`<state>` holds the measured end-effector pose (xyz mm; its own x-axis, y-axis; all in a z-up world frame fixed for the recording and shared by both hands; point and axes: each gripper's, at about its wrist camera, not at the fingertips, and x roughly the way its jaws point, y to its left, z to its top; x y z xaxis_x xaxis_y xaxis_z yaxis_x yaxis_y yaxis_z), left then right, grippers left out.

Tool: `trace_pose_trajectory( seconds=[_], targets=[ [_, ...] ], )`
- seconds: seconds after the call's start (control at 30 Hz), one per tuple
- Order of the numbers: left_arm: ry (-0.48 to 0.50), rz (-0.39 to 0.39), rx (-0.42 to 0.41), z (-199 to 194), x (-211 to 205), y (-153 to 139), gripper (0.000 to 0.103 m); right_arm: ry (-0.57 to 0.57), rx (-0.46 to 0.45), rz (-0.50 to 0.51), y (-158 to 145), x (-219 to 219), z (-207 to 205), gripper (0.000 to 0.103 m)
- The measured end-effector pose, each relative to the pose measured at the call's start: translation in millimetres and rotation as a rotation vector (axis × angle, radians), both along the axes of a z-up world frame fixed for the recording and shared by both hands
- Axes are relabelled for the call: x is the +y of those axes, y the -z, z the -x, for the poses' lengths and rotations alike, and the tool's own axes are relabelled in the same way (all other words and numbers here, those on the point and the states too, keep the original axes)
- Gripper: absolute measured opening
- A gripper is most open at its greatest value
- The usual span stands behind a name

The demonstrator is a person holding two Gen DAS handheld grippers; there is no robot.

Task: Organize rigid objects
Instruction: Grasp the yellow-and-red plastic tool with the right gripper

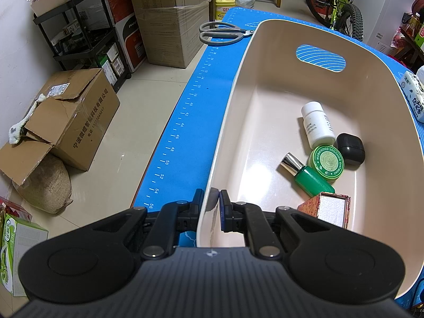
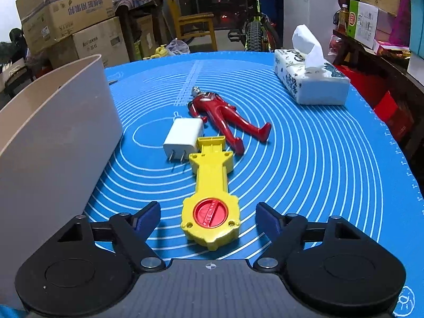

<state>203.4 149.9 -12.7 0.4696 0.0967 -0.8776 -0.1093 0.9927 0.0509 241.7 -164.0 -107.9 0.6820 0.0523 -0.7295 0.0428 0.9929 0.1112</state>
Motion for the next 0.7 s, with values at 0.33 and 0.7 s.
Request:
trace_pose_trajectory(
  seconds=[0.33,0.7],
  targets=[
    [0.000,0.000,0.000,0,0,0,0.014,0.036,-0.030,0.029,0,-1,7,0.051],
    [-0.001,0.002,0.000,0,0,0,0.014,0.003,-0.086,0.065,-18,3,21,0.050]
  ],
)
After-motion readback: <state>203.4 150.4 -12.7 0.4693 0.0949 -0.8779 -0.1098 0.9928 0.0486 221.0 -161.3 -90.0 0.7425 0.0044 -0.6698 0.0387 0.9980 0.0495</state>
